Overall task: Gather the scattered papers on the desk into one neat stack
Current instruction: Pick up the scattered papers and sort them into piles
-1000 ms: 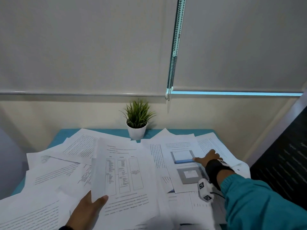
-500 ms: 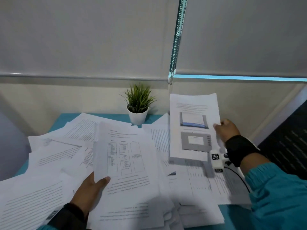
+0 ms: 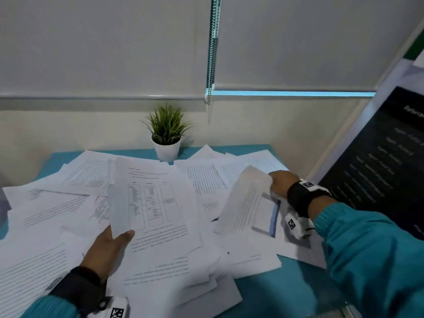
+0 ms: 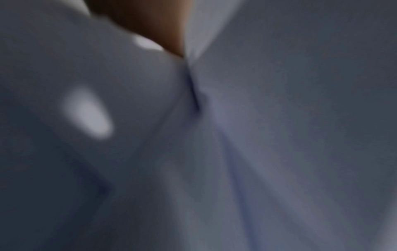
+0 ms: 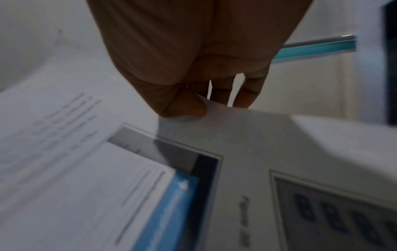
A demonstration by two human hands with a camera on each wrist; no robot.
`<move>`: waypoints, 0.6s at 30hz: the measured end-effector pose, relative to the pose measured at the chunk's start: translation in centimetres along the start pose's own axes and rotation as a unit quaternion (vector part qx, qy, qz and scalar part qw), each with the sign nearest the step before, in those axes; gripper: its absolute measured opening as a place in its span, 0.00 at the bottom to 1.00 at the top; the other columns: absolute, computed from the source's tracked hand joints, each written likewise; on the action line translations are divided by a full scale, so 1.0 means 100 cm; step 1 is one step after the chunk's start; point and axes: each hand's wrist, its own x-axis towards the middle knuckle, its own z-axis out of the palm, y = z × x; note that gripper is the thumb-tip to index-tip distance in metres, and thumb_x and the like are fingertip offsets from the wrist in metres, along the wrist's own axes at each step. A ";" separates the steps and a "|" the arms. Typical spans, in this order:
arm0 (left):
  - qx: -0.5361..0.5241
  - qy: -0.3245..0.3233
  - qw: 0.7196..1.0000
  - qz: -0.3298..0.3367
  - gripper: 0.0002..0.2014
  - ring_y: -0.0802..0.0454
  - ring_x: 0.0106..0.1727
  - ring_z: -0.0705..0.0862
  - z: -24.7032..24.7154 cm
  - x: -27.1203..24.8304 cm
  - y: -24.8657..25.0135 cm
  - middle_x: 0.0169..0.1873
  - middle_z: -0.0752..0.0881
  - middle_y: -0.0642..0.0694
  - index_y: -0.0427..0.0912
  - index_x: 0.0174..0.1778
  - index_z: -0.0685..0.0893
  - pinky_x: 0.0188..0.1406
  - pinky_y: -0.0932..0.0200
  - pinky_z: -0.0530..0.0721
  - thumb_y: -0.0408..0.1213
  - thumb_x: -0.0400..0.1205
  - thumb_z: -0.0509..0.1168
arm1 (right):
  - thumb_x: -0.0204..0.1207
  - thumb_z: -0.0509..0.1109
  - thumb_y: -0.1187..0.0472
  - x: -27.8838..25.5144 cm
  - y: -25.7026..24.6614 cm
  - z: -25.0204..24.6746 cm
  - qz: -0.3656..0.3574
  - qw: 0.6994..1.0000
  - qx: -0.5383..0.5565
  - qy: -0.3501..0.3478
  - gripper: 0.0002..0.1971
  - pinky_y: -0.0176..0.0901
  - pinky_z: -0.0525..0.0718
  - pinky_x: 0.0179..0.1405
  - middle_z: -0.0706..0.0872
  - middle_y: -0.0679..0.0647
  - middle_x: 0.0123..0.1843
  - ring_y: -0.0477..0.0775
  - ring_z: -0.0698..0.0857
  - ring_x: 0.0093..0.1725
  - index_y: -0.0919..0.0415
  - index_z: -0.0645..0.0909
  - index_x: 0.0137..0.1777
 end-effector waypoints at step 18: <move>-0.017 -0.009 1.000 -0.022 0.16 0.47 0.57 0.85 0.000 -0.001 0.003 0.55 0.88 0.48 0.40 0.70 0.78 0.47 0.62 0.79 0.31 0.86 0.63 | 0.66 0.68 0.57 0.009 -0.051 0.032 -0.179 0.972 -0.152 -0.019 0.10 0.51 0.70 0.55 0.80 0.51 0.55 0.57 0.78 0.56 0.49 0.80 0.48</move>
